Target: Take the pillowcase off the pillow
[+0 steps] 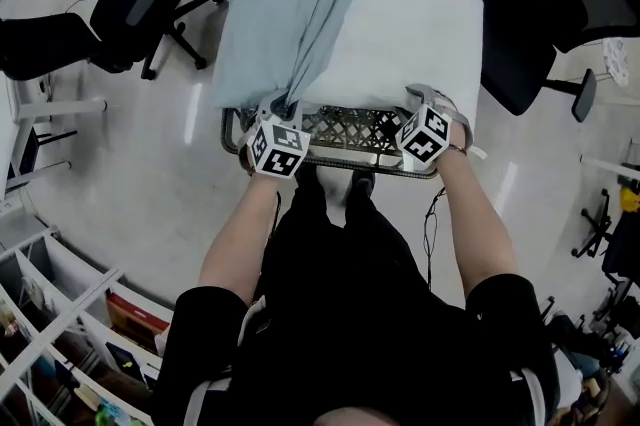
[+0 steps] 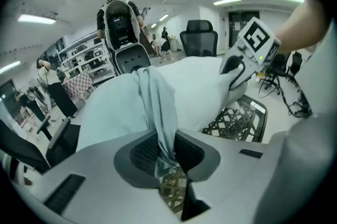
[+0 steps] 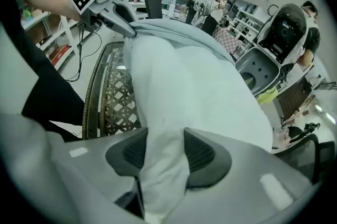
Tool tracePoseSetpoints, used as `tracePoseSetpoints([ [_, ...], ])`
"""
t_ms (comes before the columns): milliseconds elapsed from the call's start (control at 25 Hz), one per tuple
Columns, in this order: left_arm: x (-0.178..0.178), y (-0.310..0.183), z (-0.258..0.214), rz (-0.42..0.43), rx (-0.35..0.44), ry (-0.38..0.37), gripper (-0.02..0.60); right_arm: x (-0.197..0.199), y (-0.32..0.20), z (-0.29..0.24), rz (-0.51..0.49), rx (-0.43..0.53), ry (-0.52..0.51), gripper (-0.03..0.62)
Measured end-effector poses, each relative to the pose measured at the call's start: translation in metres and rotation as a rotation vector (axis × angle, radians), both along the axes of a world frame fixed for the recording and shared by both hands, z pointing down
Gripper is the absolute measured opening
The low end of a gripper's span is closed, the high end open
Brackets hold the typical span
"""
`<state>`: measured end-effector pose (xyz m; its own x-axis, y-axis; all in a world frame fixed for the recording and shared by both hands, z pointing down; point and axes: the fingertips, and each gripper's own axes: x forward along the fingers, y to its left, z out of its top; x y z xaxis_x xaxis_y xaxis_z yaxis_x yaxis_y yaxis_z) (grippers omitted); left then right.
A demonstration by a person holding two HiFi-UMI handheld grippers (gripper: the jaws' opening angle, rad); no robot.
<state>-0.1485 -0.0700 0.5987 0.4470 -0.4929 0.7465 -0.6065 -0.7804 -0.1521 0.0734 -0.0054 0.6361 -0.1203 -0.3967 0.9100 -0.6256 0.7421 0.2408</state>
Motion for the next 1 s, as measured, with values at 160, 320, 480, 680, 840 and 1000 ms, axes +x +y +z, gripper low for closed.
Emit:
tracePoseSetpoints([
  [160, 0.000, 0.016, -0.020, 0.062, 0.013, 0.125, 0.204, 0.002, 0.000, -0.003, 0.021, -0.054, -0.015, 0.216],
  [320, -0.053, 0.012, -0.026, -0.040, 0.065, 0.101, 0.225, -0.003, -0.002, -0.007, 0.036, -0.097, 0.015, 0.250],
  [480, -0.120, -0.005, -0.005, -0.158, 0.034, 0.016, 0.231, -0.029, -0.012, -0.026, -0.019, -0.061, 0.044, 0.290],
  [680, -0.180, -0.024, 0.035, -0.123, 0.002, -0.182, 0.250, -0.087, -0.033, -0.015, -0.104, -0.062, -0.006, 0.349],
  [840, -0.201, -0.037, 0.063, -0.034, -0.018, -0.290, 0.228, -0.091, -0.038, 0.015, -0.096, -0.087, 0.101, 0.322],
  [1000, -0.213, -0.057, 0.063, -0.040, -0.012, -0.277, 0.008, -0.086, -0.035, 0.013, -0.025, -0.089, 0.087, 0.223],
])
